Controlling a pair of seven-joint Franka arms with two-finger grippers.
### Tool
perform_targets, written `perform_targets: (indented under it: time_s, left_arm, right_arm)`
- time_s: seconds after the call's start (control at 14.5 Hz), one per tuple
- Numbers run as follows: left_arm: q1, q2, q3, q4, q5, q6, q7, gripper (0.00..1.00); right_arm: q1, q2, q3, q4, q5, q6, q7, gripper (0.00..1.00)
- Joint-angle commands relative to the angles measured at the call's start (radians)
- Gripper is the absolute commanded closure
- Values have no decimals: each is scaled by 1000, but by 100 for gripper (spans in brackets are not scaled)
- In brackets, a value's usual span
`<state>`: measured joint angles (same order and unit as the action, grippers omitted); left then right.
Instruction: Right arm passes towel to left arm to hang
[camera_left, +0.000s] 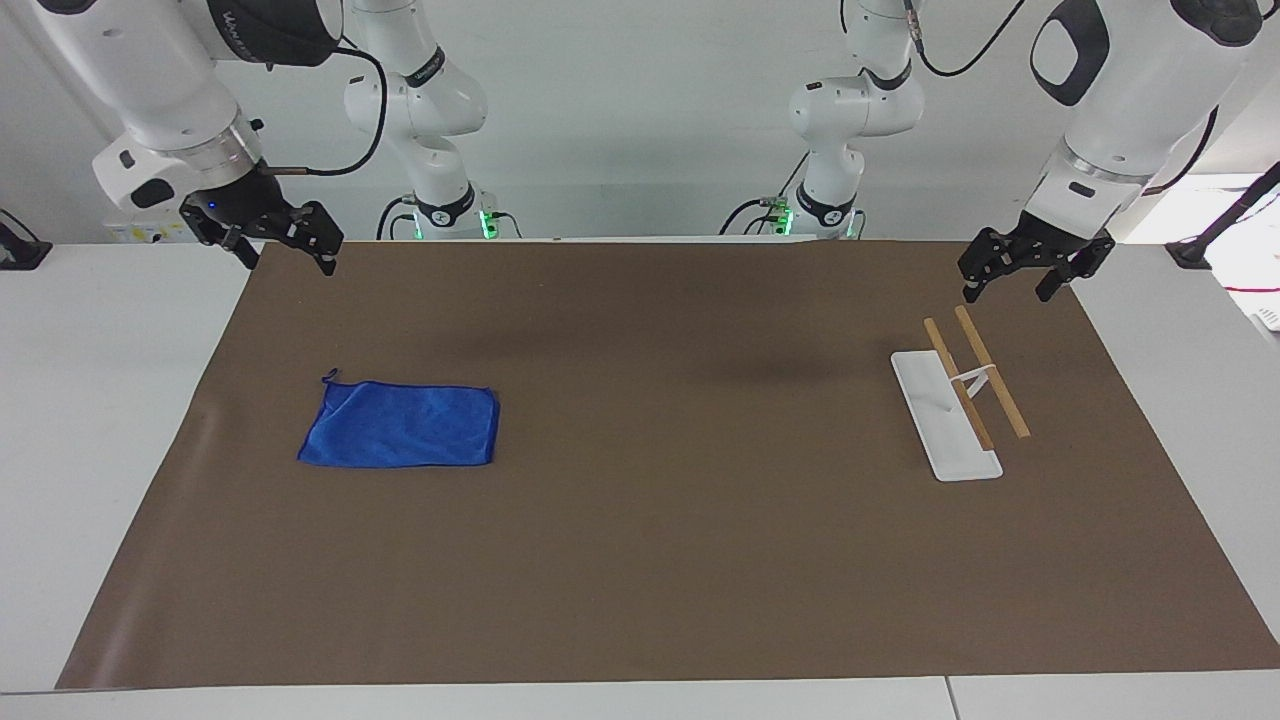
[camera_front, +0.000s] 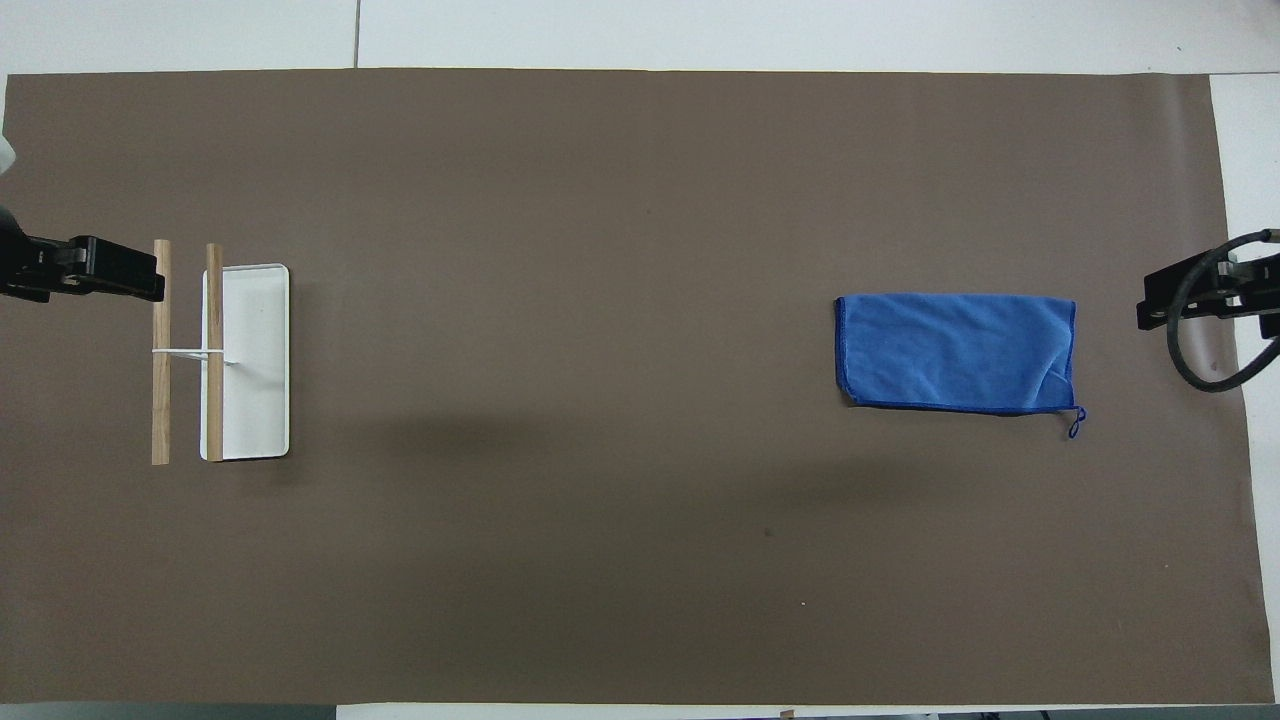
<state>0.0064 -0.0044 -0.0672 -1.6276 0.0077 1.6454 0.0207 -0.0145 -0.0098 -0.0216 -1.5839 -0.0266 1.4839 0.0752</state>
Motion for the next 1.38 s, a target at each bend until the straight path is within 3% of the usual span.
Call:
perform_targets:
  time_s: [0.0,0.21,0.34,0.48,0.69,0.96,1.31]
  left_arm:
    - [0,-23,4,-20,6,-4,15,0]
    - [0,-23,4,-20,6,-4,15,0]
    - [0,-22,4,-20,6,-4,15,0]
    - [0,-22,4,-20,6,-4,15,0]
    - [0,-22,4,-20,6,-4,15,0]
    - [0,-23,4,-20,6,-4,15,0]
    - [0,-22,4,-20,6,-4,15,0]
  right_arm:
    - [2,-71,5,-132,1,94,7,0]
    - [-12,-97,5,-212,-1,168,21,0]
    - [-10,-165,5,-388,-1,341,18,0]
    - [-4,-180,5,-531,1,491,17,0]
    - [-7,-99,5,-582,1,593,5,0]
    - [-33,9,6,-703,5,909,-43,0]
    - [-56,106,6,-734,10,1044,-115,0]
